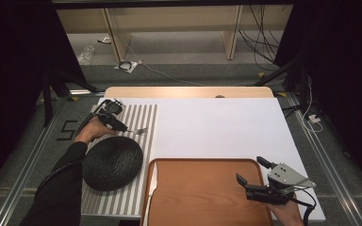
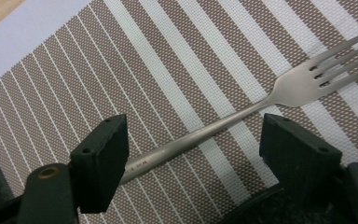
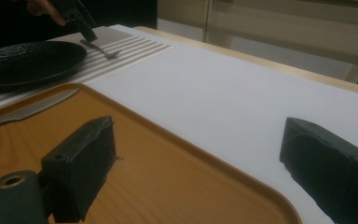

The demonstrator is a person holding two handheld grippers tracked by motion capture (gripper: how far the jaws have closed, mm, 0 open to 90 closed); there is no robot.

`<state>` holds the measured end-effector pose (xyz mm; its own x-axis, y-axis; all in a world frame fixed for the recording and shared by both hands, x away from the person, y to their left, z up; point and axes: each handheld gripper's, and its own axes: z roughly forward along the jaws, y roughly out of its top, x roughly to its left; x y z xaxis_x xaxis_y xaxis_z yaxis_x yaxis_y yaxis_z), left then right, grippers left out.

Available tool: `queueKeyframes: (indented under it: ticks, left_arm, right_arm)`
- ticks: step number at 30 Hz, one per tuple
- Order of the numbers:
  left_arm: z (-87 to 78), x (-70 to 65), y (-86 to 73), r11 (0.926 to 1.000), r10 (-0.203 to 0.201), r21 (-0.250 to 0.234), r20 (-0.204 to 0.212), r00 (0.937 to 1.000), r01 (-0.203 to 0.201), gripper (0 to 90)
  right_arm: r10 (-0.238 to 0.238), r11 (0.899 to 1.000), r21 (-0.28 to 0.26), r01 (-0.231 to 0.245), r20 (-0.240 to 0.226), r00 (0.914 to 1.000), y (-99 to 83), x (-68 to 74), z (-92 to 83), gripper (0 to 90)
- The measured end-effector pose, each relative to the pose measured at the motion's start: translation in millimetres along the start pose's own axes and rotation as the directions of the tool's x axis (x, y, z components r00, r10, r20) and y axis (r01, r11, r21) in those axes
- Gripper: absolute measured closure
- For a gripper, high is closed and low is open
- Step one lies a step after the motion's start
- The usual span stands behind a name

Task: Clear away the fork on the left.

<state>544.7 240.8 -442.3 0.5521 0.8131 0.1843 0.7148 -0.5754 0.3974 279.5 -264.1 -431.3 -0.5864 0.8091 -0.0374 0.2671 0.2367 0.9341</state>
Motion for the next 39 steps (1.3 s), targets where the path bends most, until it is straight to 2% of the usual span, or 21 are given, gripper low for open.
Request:
queueKeyframes:
  ticks: [1, 2, 4, 9, 11, 13, 15, 19, 23, 28, 32, 36, 37, 39]
  left_arm:
    - [0.3, 0.4, 0.7, 0.9999, 0.017, -0.002, 0.013, 0.9998, -0.017, 25.0]
    - [0.3, 0.4, 0.7, 0.9999, 0.017, -0.002, 0.013, 0.9998, -0.017, 25.8]
    - [2.0, 1.3, 3.3, 0.9986, 0.05, 0.02, 0.016, 0.9986, -0.05, 26.4]
    - [5.5, 2.6, 5.9, 0.9962, 0.072, 0.047, 0.032, 0.9969, -0.073, 28.3]
    - [7.1, 3.9, 7.4, 0.9933, 0.092, 0.066, 0.048, 0.9946, -0.095, 29.7]
    - [9.0, 4.2, 8.1, 0.9919, 0.095, 0.079, 0.06, 0.9937, -0.1, 31.0]
    - [11.4, 4.0, 8.4, 0.9871, 0.117, 0.101, 0.074, 0.9904, -0.124, 32.6]
    - [16.4, 3.3, 7.8, 0.9856, 0.123, 0.106, 0.083, 0.9889, -0.132, 35.6]
    - [20.0, 3.0, 8.0, 0.9804, 0.143, 0.124, 0.088, 0.9859, -0.153, 38.6]
    - [21.4, 3.0, 9.4, 0.9795, 0.145, 0.125, 0.107, 0.9837, -0.158, 42.8]
    - [23.4, 2.2, 9.7, 0.9716, 0.167, 0.15, 0.112, 0.9796, -0.183, 45.5]
    - [24.3, 2.6, 10.0, 0.9702, 0.172, 0.153, 0.112, 0.9788, -0.188, 48.3]
    - [25.0, 2.9, 10.3, 0.9675, 0.184, 0.157, 0.102, 0.9777, -0.198, 48.7]
    - [25.6, 3.7, 10.8, 0.9662, 0.186, 0.159, 0.113, 0.9761, -0.203, 49.5]
  right_arm:
    - [-0.001, 1.0, 0.006, 0.001, 0.002, 1.0, 0.1, -0.1, -0.4, 11.5]
    - [-0.001, 1.0, 0.006, 0.001, 0.002, 1.0, 0.1, -0.1, -0.4, 11.5]
    - [0.003, 1.0, -0.003, -0.003, -0.001, 1.0, 0.0, -0.1, -0.2, 11.4]
    - [0.003, 1.0, 0.007, -0.003, 0.0, 1.0, 0.4, -0.5, -1.2, 11.5]
    - [0.001, 1.0, 0.007, -0.001, 0.0, 1.0, 0.3, -0.7, -1.4, 11.4]
    - [0.005, 1.0, -0.004, -0.005, -0.003, 1.0, -0.1, -0.5, -0.2, 11.4]
    - [-0.001, 1.0, 0.011, 0.001, -0.003, 1.0, 0.1, -0.5, -0.9, 11.5]
    - [0.004, 1.0, 0.004, -0.004, -0.007, 1.0, -0.2, -0.7, -0.1, 11.5]
    - [0.0, 1.0, 0.013, 0.0, -0.004, 1.0, 0.4, -0.6, -0.8, 11.4]
    - [0.003, 1.0, 0.003, -0.003, -0.007, 1.0, 0.0, -0.6, 0.2, 11.5]
    - [0.002, 1.0, 0.004, -0.002, -0.008, 1.0, -0.1, -0.7, -0.3, 11.4]
    - [0.001, 1.0, 0.003, -0.001, -0.007, 1.0, -0.2, -0.8, -0.1, 11.5]
    - [0.002, 1.0, -0.001, -0.002, -0.008, 1.0, -0.3, -0.8, 0.0, 11.4]
    - [0.001, 1.0, 0.0, -0.001, -0.007, 1.0, -0.4, -1.2, -0.1, 11.5]
